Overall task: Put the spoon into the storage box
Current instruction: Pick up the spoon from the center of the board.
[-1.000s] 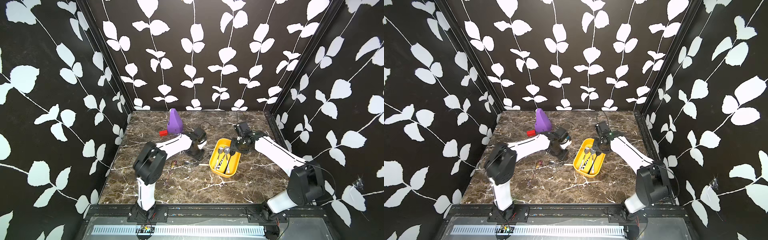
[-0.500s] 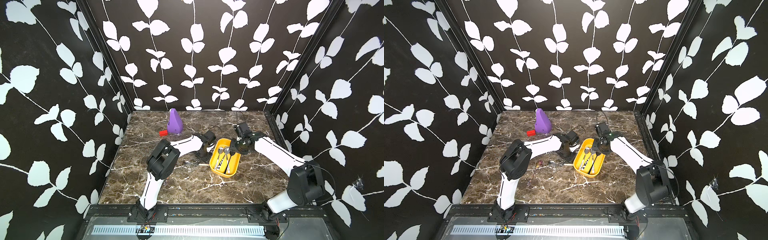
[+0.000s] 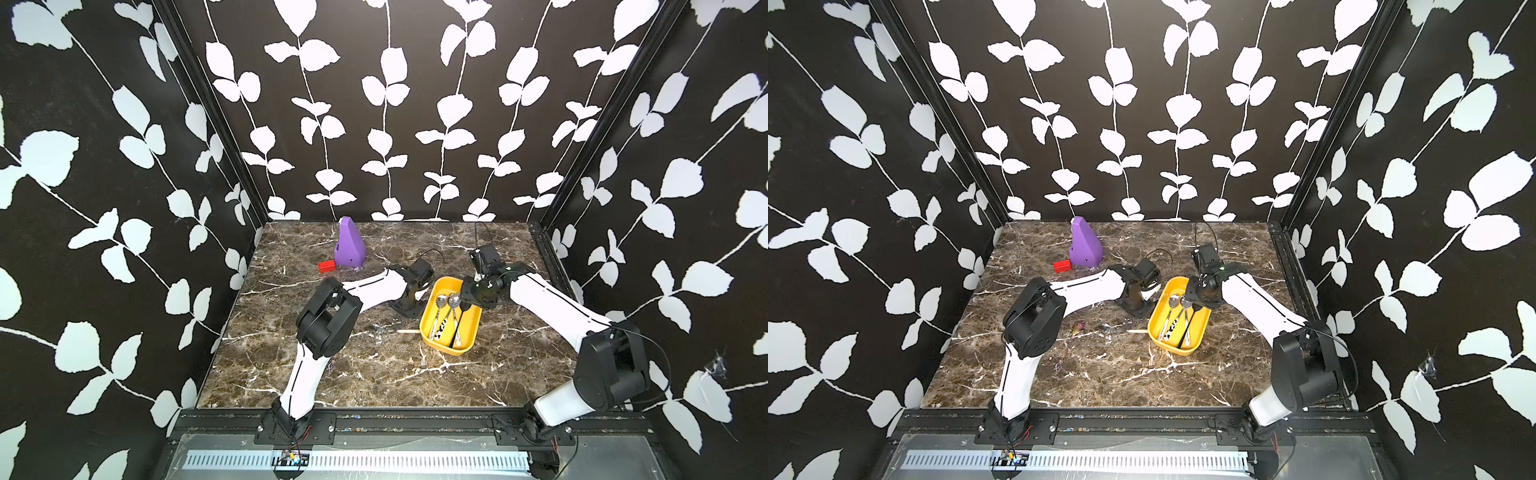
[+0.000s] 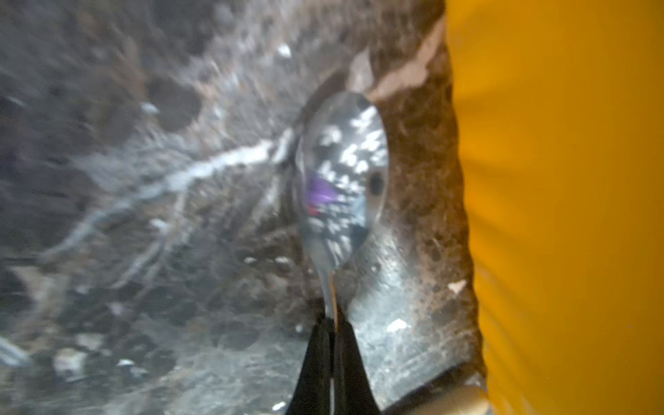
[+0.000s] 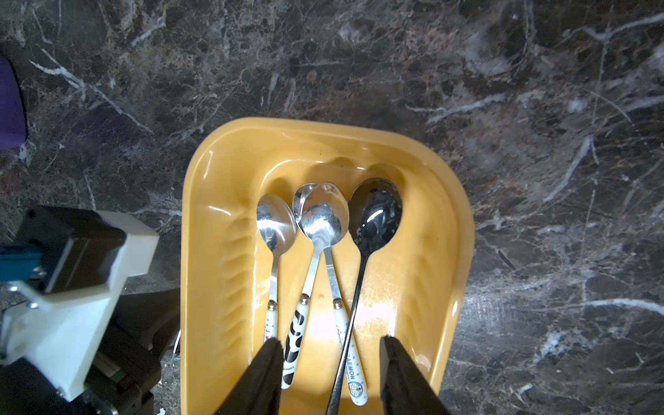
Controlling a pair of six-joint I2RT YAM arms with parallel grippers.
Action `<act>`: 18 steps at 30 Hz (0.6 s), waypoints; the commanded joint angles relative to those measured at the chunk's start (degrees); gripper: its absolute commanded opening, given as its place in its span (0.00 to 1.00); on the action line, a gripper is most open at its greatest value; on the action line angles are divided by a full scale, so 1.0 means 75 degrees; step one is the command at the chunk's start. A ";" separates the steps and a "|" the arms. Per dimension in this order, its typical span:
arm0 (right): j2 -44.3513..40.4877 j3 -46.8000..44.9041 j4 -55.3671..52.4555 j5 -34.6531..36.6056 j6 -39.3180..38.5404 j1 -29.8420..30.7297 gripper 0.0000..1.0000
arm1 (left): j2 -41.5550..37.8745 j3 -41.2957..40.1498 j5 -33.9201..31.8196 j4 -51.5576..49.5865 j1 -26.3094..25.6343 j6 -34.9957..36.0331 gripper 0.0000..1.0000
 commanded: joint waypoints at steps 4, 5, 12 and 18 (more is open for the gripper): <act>0.0043 -0.0006 0.0000 -0.0036 -0.0118 -0.0074 0.46 | 0.0116 -0.0257 -0.0180 0.0232 0.0100 0.0035 0.00; 0.0061 0.0003 0.0000 -0.0039 -0.0124 -0.0085 0.46 | 0.0035 -0.0289 -0.0180 0.0231 0.0135 0.0024 0.00; 0.0054 -0.0078 0.0114 -0.0096 -0.0105 -0.0153 0.46 | -0.0732 -0.0688 0.0182 0.0410 0.0352 -0.0186 0.00; 0.0008 -0.0120 0.0138 -0.0096 -0.0177 -0.0240 0.46 | -0.1471 -0.0936 0.0613 0.0428 0.0568 -0.0481 0.00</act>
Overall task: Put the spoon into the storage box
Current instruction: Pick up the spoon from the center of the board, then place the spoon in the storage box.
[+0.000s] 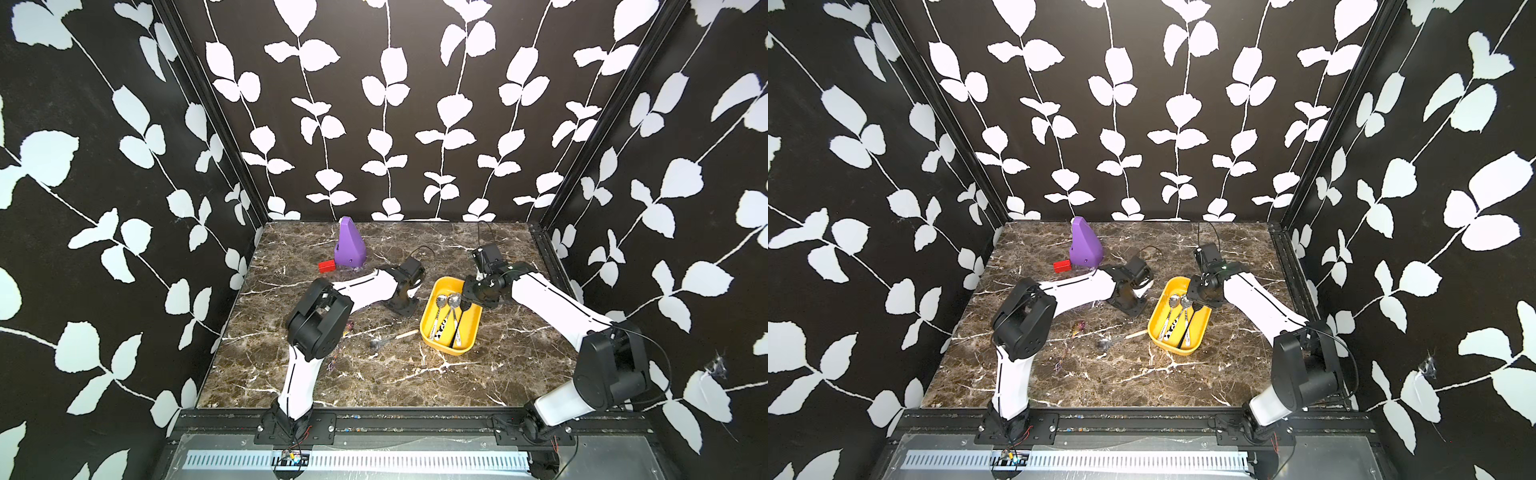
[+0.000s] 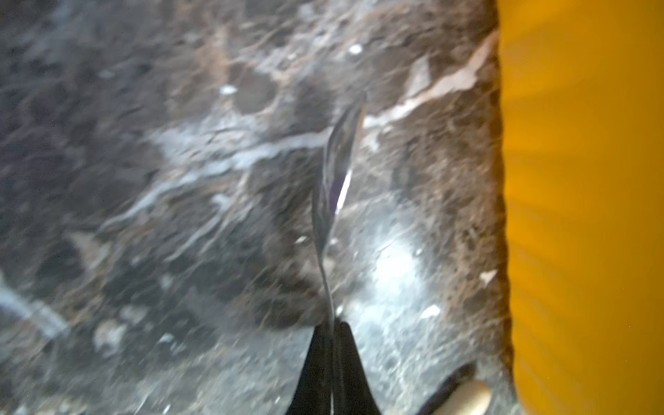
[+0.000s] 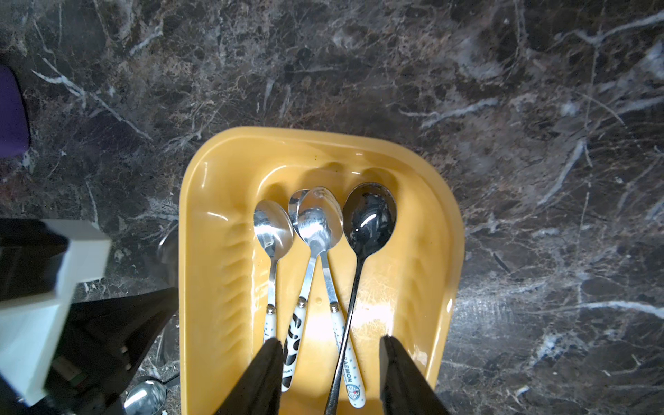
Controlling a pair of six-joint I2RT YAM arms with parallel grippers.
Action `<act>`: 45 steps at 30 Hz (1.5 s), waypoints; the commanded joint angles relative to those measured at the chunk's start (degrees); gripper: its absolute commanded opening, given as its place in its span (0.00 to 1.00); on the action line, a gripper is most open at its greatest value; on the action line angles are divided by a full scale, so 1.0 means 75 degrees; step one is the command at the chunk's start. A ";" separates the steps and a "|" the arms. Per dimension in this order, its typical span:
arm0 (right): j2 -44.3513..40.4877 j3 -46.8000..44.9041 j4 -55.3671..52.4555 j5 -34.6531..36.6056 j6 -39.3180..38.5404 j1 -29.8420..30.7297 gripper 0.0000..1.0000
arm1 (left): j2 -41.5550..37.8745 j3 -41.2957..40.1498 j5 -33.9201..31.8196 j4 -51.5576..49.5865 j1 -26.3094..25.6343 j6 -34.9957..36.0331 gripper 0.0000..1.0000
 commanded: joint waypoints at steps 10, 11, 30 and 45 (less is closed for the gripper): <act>-0.0235 -0.0182 0.0134 -0.0065 -0.0299 -0.0537 0.46 | -0.2287 -0.0139 0.1598 -0.0291 0.0167 -0.1396 0.00; -0.0293 -0.0211 0.0158 -0.0069 -0.0318 -0.0639 0.46 | -0.2375 -0.0139 0.1758 -0.0228 0.0156 -0.1606 0.00; -0.0901 -0.0681 0.0153 -0.0156 -0.0809 -0.1788 0.46 | 0.0446 0.2068 0.2984 0.0753 -0.1045 -0.3285 0.00; -0.0855 -0.0631 0.0139 -0.0401 -0.0784 -0.1904 0.46 | 0.1464 0.2430 0.2827 0.0759 -0.1057 -0.3417 0.00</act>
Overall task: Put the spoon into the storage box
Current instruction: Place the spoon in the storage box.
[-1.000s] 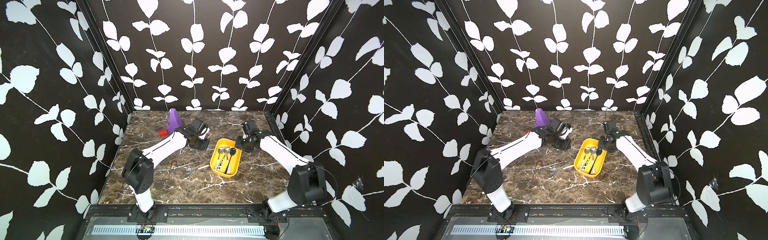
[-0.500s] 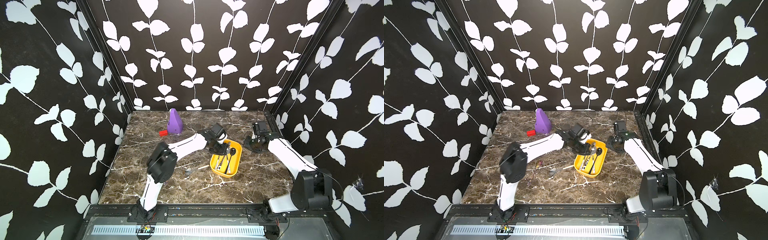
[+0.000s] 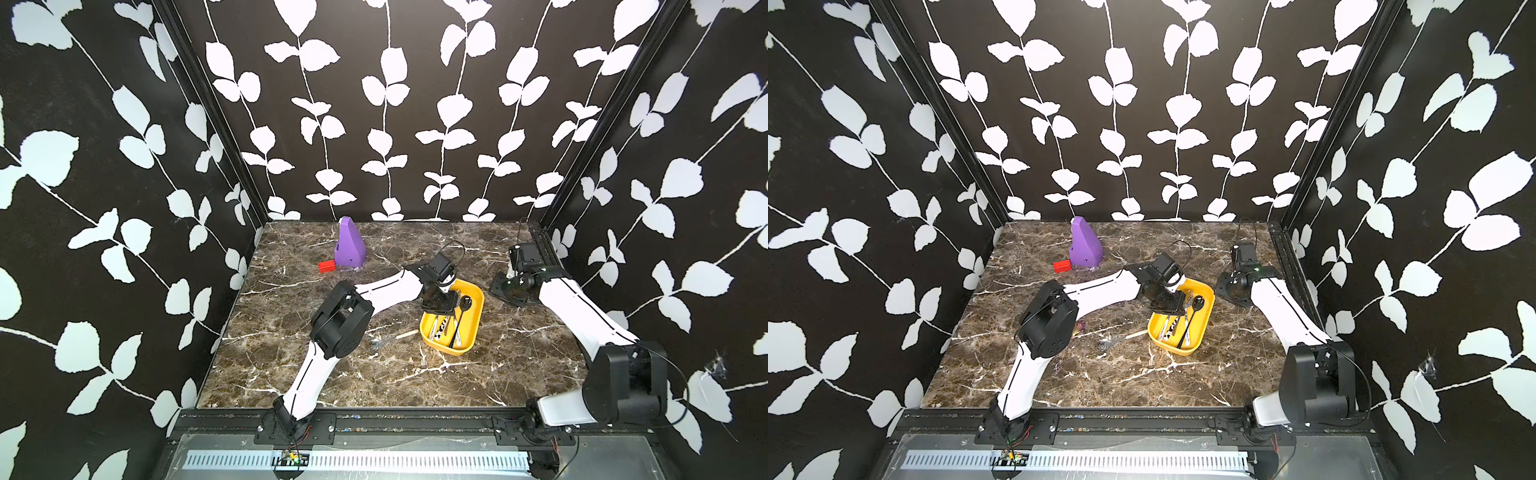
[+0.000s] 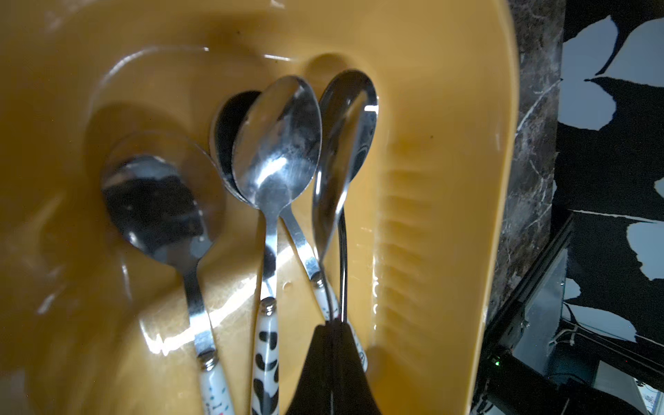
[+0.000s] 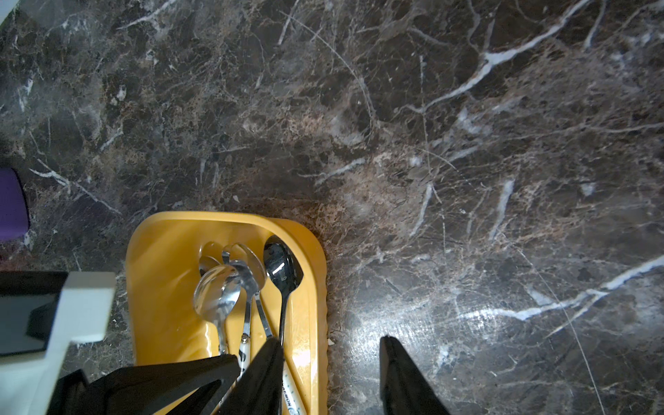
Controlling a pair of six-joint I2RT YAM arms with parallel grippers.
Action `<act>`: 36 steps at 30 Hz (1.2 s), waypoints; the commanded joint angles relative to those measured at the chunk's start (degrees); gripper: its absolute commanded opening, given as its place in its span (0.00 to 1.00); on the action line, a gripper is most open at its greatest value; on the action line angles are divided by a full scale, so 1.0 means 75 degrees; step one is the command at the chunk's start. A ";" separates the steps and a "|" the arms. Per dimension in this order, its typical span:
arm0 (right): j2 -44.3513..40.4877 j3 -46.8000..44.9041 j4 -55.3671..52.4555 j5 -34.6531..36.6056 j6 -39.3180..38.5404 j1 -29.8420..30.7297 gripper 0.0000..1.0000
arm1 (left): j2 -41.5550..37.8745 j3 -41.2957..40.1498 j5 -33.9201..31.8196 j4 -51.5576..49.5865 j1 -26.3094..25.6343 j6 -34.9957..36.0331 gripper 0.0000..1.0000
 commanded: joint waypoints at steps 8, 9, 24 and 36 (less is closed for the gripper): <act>-0.0079 -0.0081 0.0003 -0.0153 0.0020 -0.0049 0.46 | 0.0415 0.0453 0.0012 -0.0090 0.0002 -0.0112 0.07; -0.0074 -0.0092 0.0026 -0.0165 0.0040 -0.0049 0.47 | 0.0425 0.0454 -0.0018 -0.0096 -0.0002 -0.0119 0.08; -0.0120 -0.0297 0.0160 -0.0307 0.0134 -0.0050 0.46 | 0.0255 0.0535 -0.0182 -0.0325 -0.0008 0.0038 0.22; -0.0856 -0.0459 0.1202 -0.0291 -0.1507 0.0474 0.48 | -0.2506 -0.0871 -0.2052 0.0107 0.0729 0.0797 0.38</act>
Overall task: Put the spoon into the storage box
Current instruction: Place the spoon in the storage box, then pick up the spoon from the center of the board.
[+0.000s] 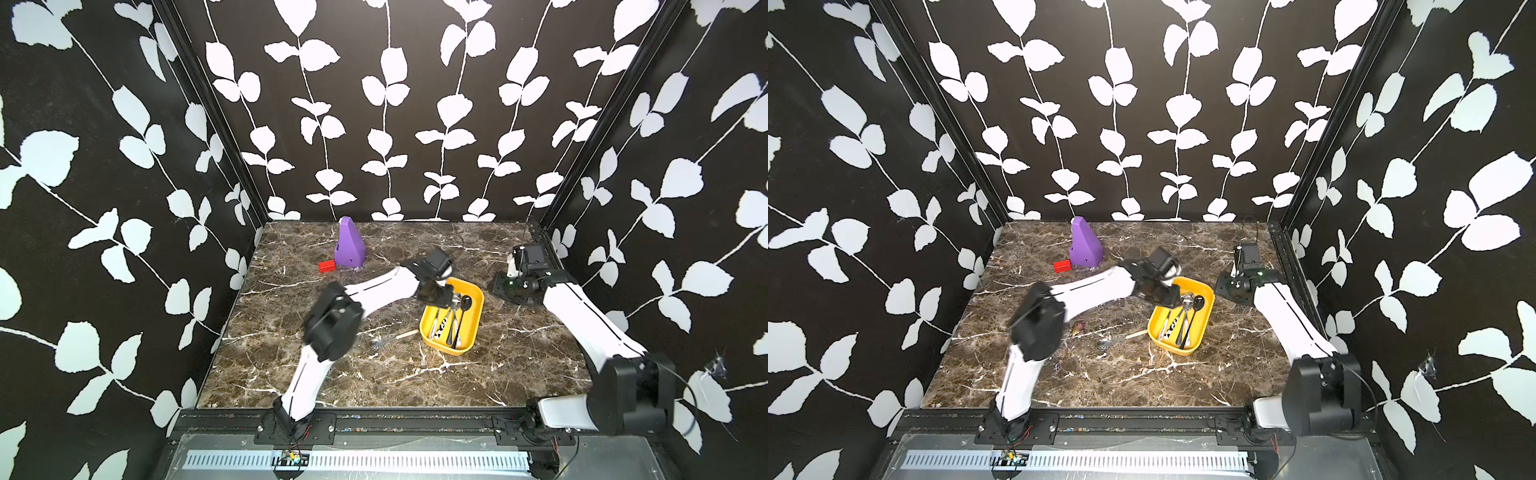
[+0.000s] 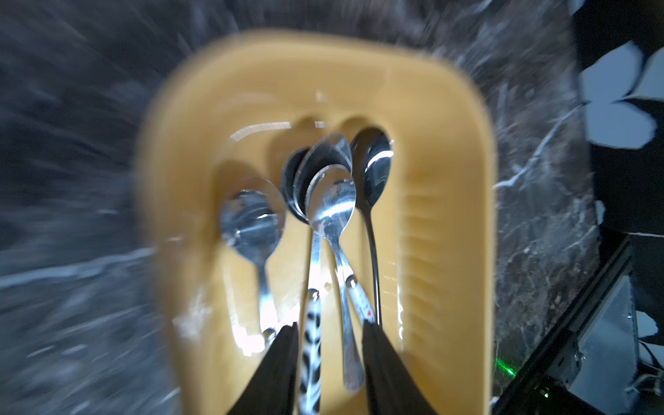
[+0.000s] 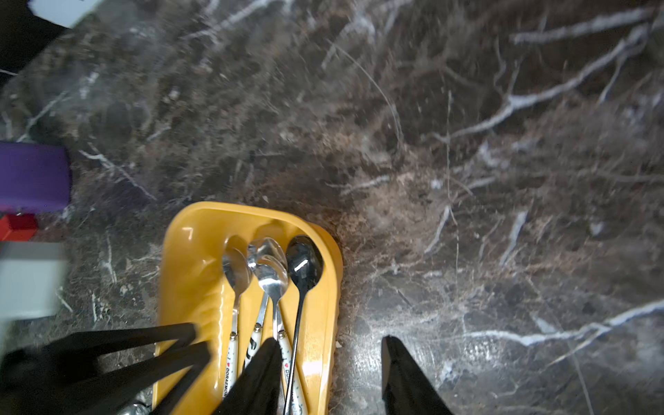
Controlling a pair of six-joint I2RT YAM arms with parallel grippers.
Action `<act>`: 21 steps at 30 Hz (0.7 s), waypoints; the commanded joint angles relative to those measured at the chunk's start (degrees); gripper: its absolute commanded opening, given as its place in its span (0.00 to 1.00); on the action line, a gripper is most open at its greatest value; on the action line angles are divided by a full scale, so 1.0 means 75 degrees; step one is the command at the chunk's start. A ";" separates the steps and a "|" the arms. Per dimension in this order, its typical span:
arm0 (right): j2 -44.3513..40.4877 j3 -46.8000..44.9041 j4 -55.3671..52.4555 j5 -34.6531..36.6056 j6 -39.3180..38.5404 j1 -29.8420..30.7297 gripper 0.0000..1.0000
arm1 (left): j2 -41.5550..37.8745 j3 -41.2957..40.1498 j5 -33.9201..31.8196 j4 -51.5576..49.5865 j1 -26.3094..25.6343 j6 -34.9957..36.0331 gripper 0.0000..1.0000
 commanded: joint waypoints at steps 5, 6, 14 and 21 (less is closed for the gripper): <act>0.0005 0.0118 0.1352 0.0749 -0.2087 0.1822 0.49 | -0.2997 -0.1846 -0.0927 0.0034 0.1794 0.0232 0.43; 0.0077 0.0142 0.1531 0.0839 -0.2486 0.2128 0.48 | -0.3272 -0.2074 -0.0973 -0.0089 0.2036 0.0267 0.44; 0.0545 -0.0099 0.2739 -0.0986 -0.6791 0.4132 0.47 | -0.5751 -0.4087 -0.0659 -0.0714 0.4553 0.0330 0.52; 0.2170 0.1445 0.0236 -0.1613 -0.8990 0.5141 0.46 | -0.6628 -0.4171 -0.0728 -0.1715 0.5461 0.0745 0.55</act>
